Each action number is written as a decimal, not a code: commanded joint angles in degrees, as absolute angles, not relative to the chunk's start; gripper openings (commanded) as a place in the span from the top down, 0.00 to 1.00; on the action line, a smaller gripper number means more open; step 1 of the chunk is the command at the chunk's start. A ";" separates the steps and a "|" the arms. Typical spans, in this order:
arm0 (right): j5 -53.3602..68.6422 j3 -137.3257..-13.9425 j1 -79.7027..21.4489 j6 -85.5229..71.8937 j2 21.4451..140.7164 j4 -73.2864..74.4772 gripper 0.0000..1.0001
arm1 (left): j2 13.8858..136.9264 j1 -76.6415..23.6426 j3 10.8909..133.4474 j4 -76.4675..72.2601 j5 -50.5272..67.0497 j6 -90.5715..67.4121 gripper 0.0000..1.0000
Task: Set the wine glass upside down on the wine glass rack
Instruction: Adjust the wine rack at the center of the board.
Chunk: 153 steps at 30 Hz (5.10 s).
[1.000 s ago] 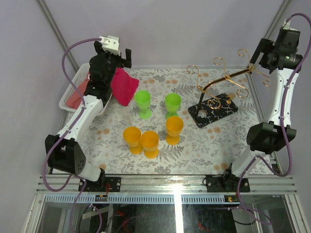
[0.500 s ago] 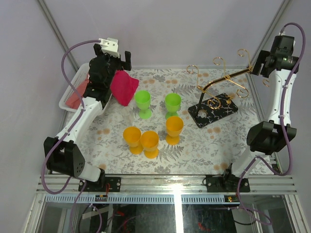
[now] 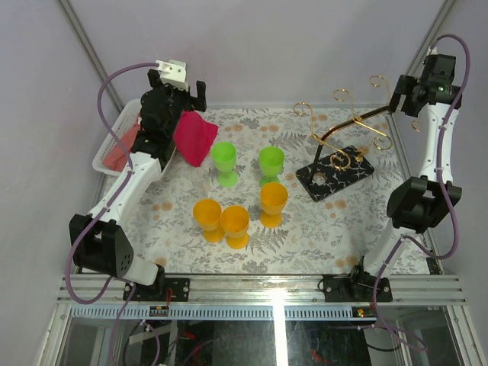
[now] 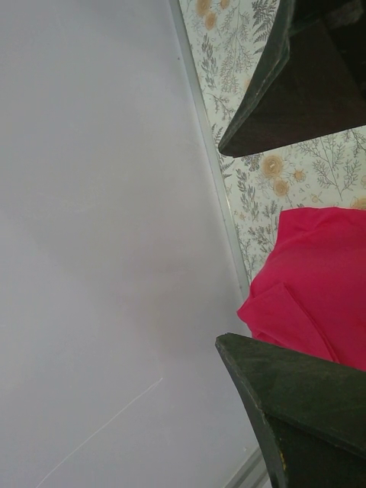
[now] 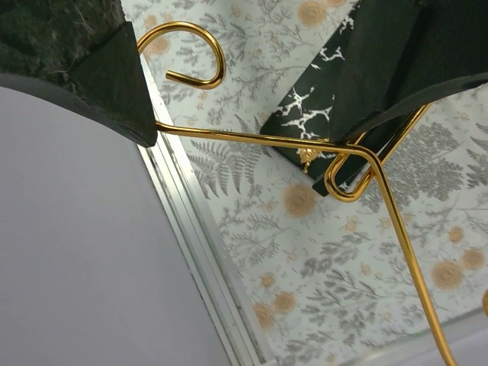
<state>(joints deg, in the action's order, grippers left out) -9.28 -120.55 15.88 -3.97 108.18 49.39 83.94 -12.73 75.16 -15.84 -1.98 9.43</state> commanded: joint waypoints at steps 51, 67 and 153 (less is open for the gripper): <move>27.98 -138.54 8.61 -6.78 125.93 30.50 0.01 | 85.62 -12.42 76.03 -15.45 -2.49 10.20 0.00; 33.40 -138.29 -0.84 -10.07 128.01 24.35 0.01 | 85.45 -12.40 75.84 -15.41 -2.14 11.11 0.00; -5.45 -95.04 3.52 2.14 78.54 24.70 0.01 | 98.43 -27.61 92.20 25.25 30.57 13.02 0.05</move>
